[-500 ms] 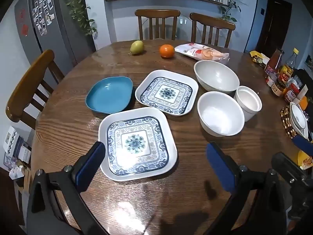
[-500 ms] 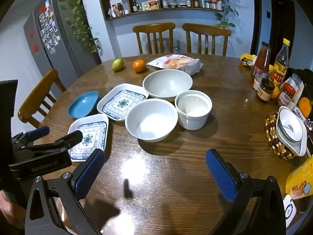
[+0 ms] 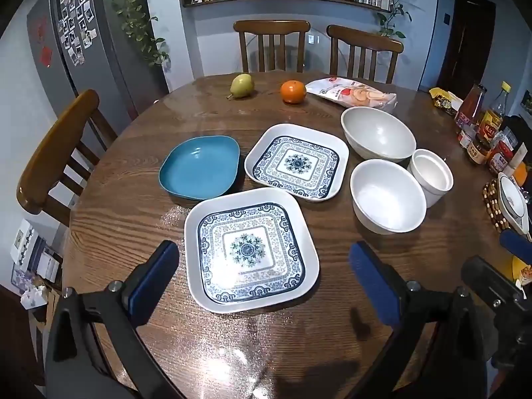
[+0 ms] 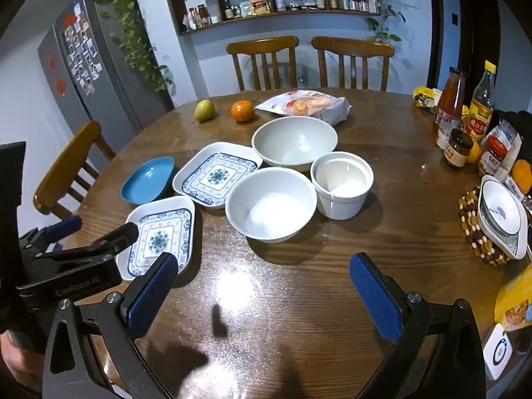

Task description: Organize plates and bowls

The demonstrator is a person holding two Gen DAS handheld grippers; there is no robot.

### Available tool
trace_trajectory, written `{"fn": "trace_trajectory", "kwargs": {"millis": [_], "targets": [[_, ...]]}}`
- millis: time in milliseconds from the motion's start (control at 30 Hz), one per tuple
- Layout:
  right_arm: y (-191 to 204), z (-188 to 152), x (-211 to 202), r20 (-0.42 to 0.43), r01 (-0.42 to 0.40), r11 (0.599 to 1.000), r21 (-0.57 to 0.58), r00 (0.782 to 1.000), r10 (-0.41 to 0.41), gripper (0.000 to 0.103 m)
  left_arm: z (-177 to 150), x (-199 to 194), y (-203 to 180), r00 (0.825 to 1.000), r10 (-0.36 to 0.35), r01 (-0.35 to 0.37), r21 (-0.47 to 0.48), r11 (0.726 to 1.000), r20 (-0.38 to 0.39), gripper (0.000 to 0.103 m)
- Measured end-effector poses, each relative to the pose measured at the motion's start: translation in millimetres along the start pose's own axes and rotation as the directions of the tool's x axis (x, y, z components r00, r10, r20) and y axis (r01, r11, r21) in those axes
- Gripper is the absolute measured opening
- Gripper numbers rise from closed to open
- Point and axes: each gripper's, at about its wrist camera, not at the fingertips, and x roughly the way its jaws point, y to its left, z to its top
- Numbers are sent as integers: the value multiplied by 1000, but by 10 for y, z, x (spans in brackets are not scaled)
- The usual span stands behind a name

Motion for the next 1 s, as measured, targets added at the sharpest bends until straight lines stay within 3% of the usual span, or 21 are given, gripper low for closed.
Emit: {"fn": "trace_trajectory", "kwargs": {"millis": [1000], "targets": [[-17,10,42,-12,7,999,32,1000,-7,103,33,-9,6,1000,-5,5,19,1000,16,102]]}}
